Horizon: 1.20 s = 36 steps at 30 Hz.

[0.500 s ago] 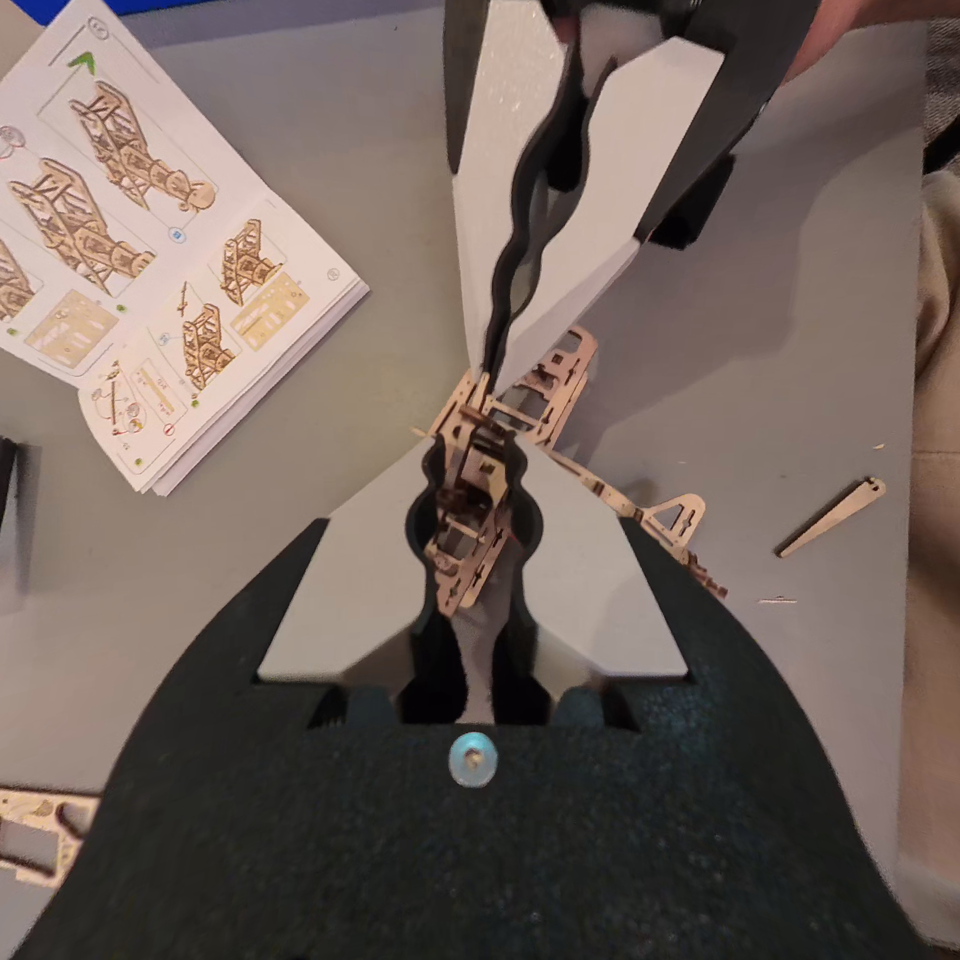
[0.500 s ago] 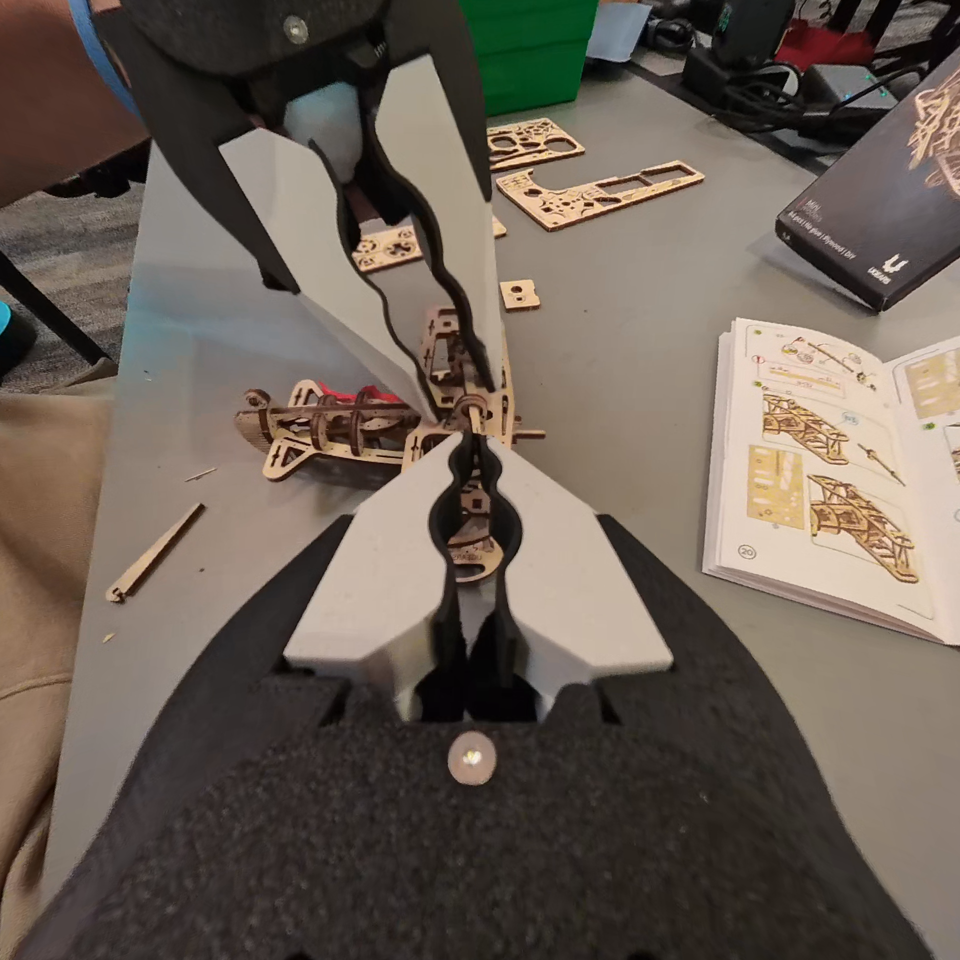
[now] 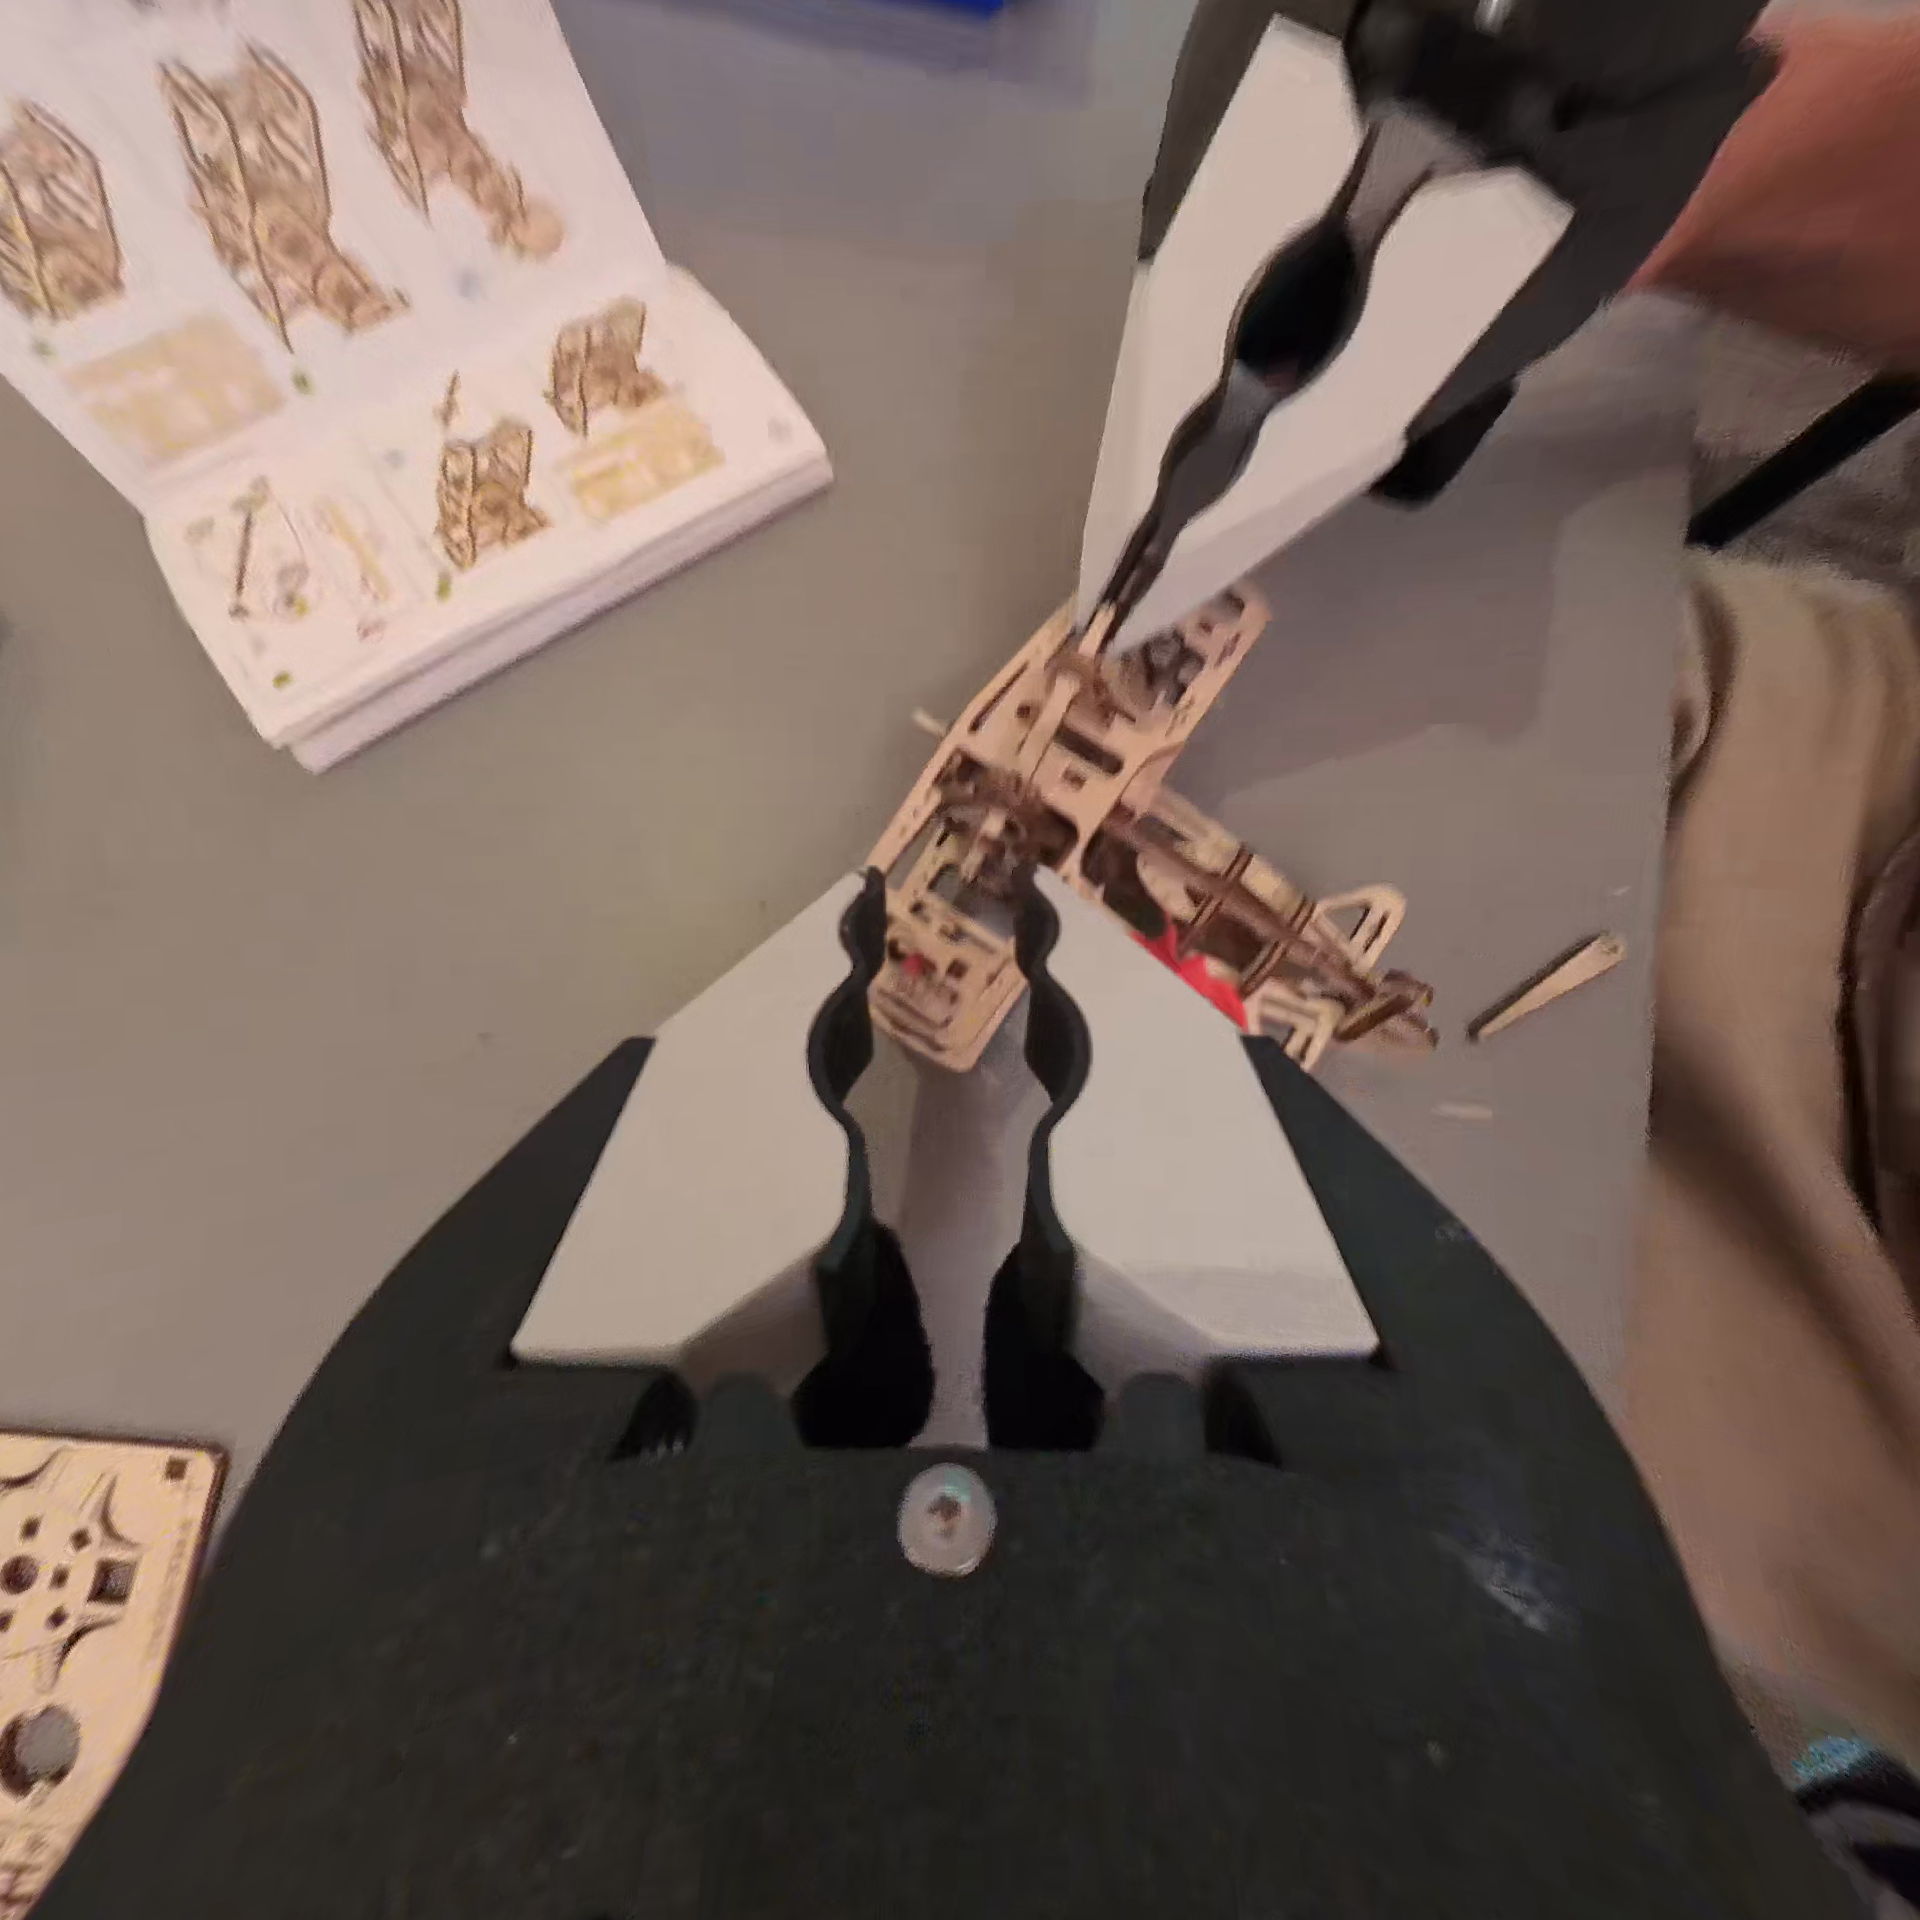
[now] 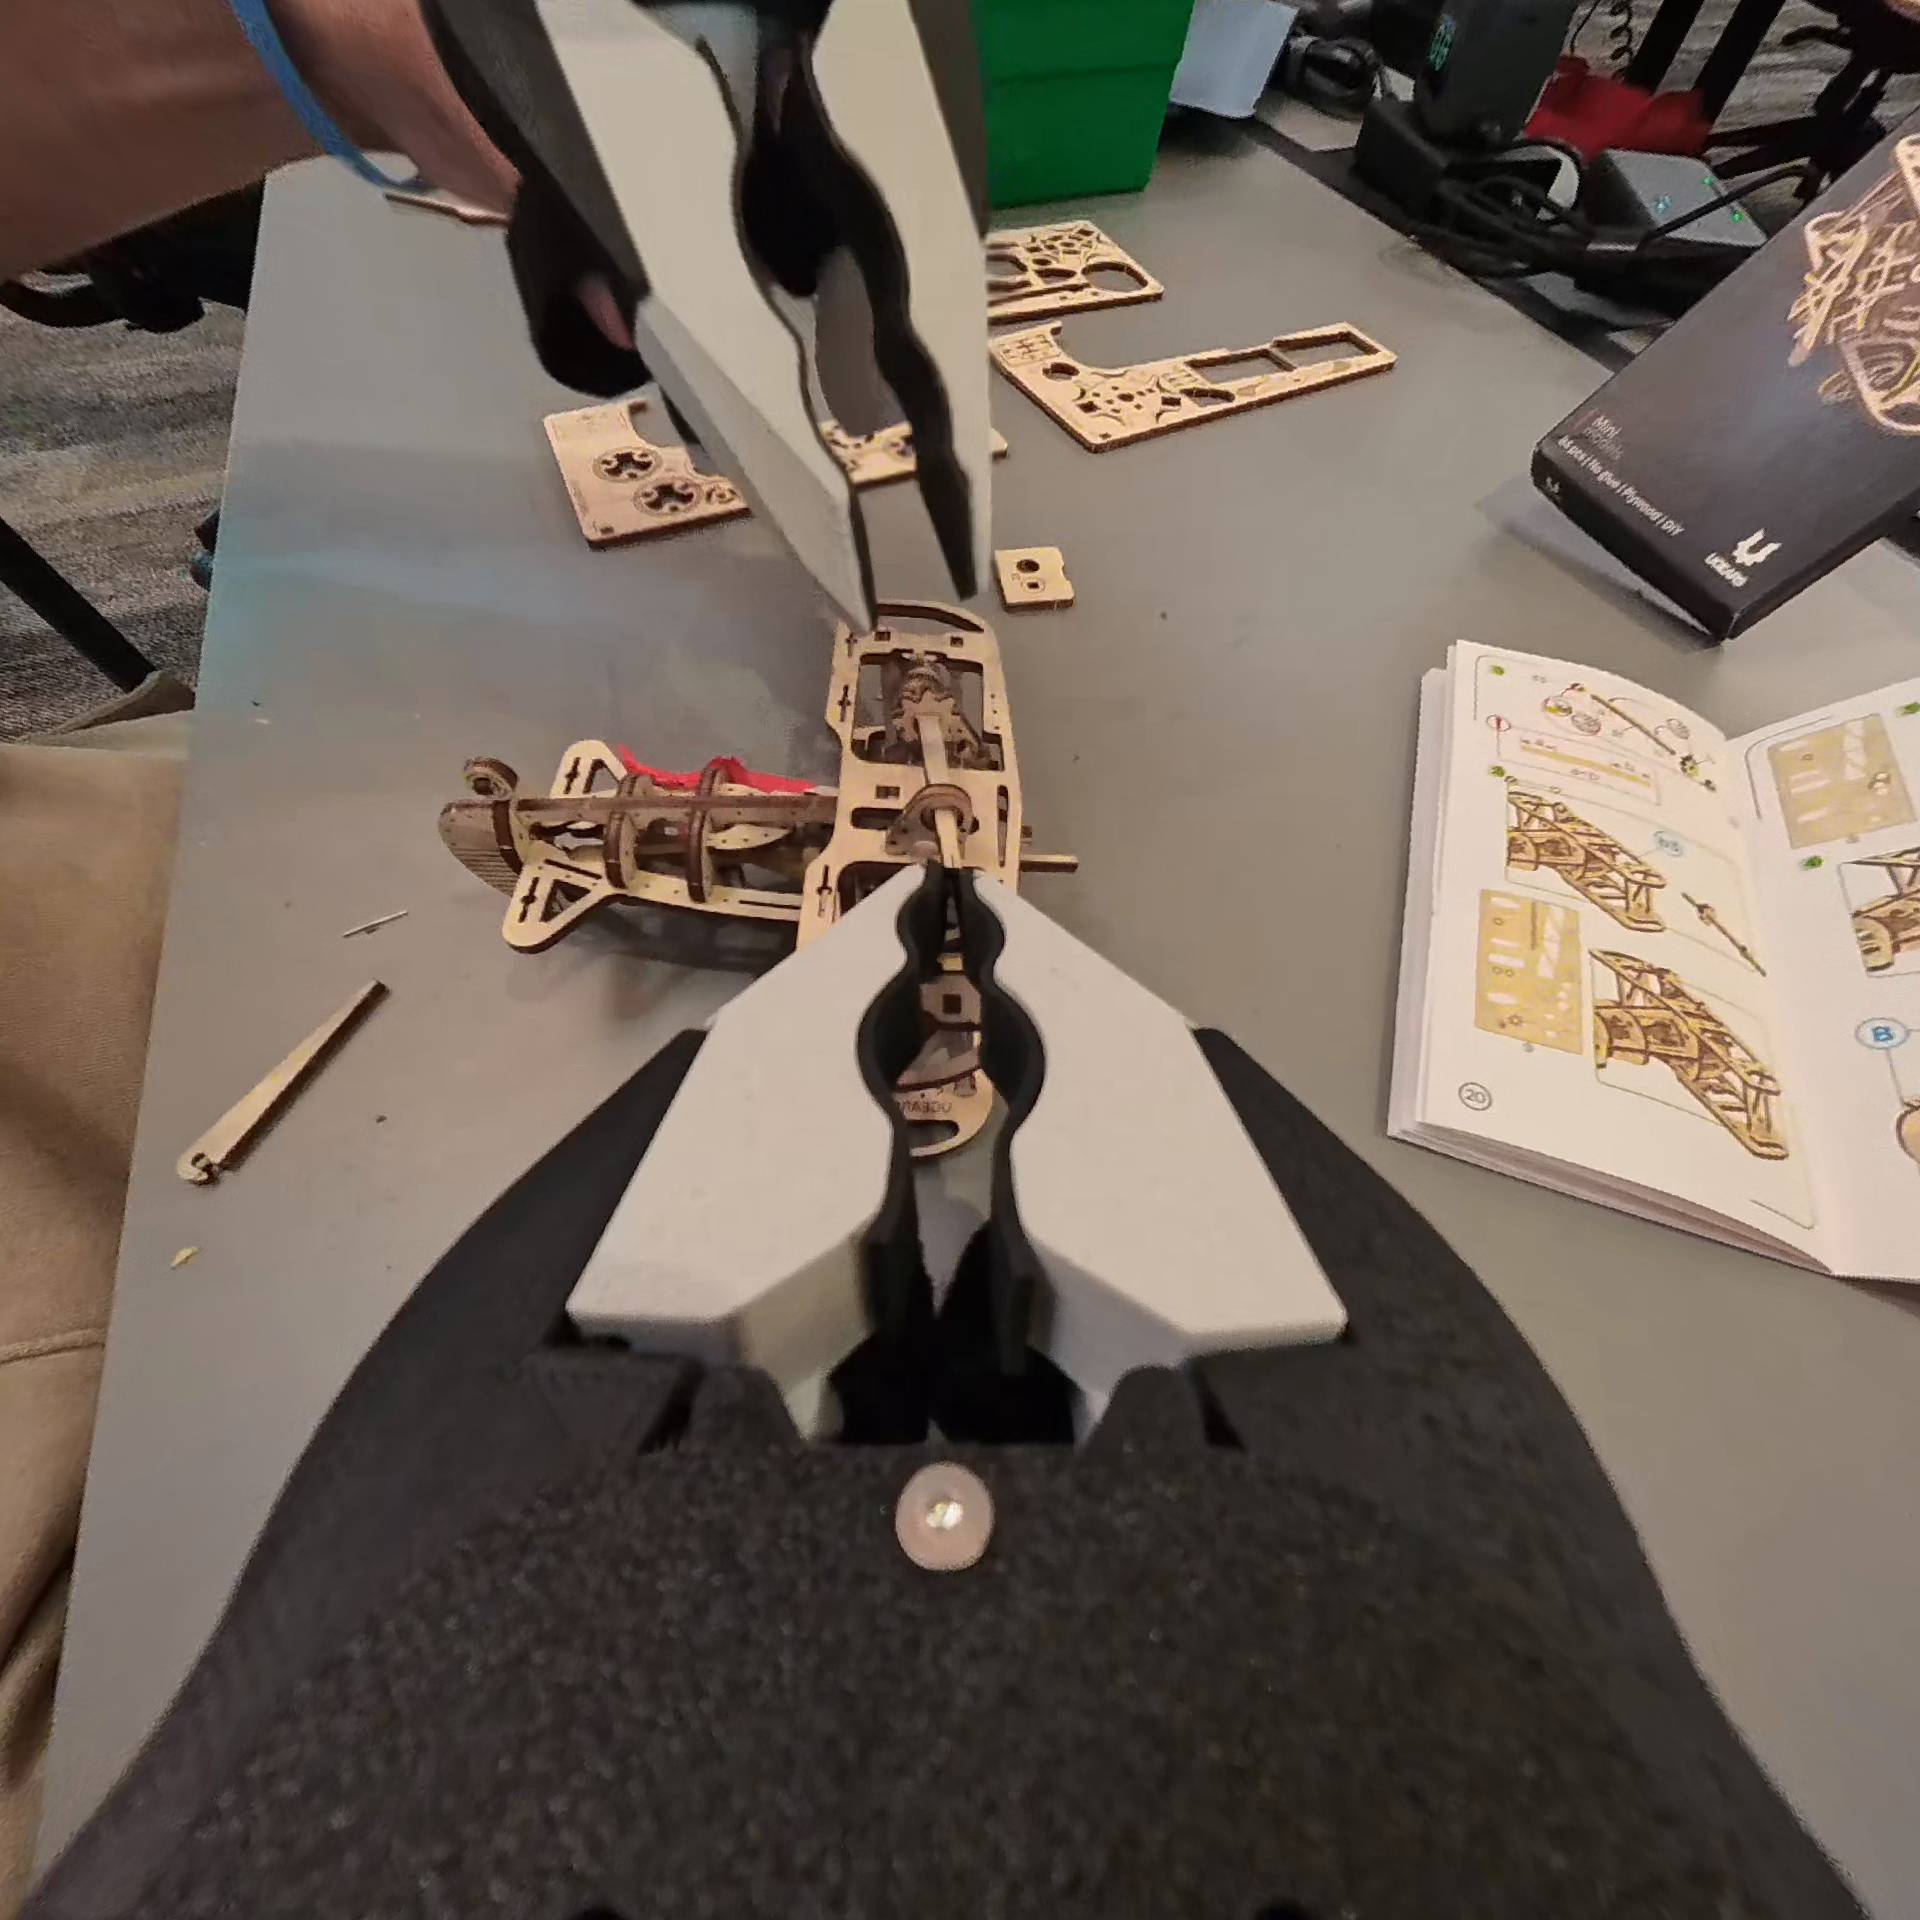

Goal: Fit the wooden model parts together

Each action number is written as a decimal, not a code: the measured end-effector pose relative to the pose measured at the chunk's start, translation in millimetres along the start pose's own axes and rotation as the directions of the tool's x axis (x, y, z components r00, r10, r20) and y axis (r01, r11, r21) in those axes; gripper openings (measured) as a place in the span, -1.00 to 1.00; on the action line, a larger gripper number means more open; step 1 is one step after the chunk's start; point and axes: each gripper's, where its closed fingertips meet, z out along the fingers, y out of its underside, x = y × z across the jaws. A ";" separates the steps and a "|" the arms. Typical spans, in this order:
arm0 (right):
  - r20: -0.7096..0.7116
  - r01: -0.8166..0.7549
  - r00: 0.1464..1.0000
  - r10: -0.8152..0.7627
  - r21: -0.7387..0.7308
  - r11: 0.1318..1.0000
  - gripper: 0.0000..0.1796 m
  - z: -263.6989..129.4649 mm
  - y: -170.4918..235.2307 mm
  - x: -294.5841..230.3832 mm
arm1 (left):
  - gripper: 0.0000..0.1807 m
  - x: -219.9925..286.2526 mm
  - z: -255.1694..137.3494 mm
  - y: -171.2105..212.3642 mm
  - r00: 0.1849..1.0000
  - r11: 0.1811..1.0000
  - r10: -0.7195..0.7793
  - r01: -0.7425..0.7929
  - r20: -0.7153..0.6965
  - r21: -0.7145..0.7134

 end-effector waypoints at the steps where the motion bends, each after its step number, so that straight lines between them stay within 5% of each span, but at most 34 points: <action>1: 0.000 0.001 1.000 -0.001 0.000 1.000 -1.00 -0.3 0.1 0.1 | -0.78 0.2 1.1 5.4 1.000 1.000 0.009 -0.009 -0.006 -0.019; 9: -0.003 0.015 1.000 -0.015 0.004 1.000 -1.00 -1.8 0.5 0.1 | -1.00 4.1 13.5 5.9 0.995 0.997 0.074 -0.074 -0.062 -0.004; 18: 0.047 -0.011 0.999 0.011 0.000 1.000 -1.00 -1.9 0.8 -6.1 | -1.00 -4.0 15.8 1.2 0.997 0.998 0.065 -0.064 -0.046 0.024; 25: 0.094 -0.058 0.994 0.060 -0.031 0.998 -0.99 -3.1 1.1 -11.6 | -0.73 3.3 13.8 1.3 0.996 0.998 -0.034 0.039 -0.086 0.057; 36: 0.208 -0.106 0.971 0.118 -0.067 0.992 -0.75 -9.4 1.1 -36.6 | -0.69 12.6 10.9 -0.5 0.998 0.996 -0.042 0.045 -0.048 0.071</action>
